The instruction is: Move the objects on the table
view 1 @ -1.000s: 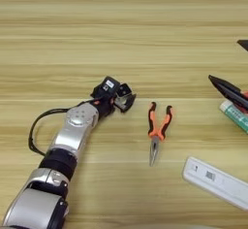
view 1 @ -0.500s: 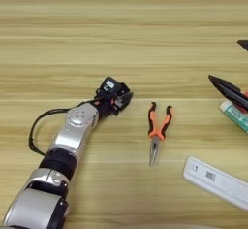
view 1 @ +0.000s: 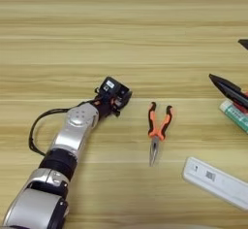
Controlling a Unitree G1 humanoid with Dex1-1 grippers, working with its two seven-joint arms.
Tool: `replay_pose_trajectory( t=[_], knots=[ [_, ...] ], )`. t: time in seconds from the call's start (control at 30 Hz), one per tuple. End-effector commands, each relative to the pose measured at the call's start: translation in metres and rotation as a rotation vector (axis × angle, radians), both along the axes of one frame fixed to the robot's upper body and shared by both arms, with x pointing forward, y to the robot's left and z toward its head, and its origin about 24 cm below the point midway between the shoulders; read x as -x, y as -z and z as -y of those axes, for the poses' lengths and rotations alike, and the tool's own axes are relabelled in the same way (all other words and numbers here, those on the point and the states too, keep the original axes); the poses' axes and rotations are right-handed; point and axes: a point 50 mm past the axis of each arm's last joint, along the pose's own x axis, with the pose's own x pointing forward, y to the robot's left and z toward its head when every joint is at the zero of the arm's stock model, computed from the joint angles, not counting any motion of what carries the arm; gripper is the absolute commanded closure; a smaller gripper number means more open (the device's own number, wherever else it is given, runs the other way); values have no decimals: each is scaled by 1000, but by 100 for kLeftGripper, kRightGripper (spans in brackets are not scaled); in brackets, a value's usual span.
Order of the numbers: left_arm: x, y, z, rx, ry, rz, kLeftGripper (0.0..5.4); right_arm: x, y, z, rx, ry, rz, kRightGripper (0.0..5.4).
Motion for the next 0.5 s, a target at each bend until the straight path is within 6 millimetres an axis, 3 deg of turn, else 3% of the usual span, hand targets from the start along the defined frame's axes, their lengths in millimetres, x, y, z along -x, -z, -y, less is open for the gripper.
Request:
replay_pose_trajectory(
  t=[0.03,0.5],
  knots=[
    [0,-8,1,-31,29,60,299,0,-1,-2,-3,-8,7,0],
    [13,-39,16,43,105,163,299,1,-2,-4,-5,-10,10,0]
  ],
)
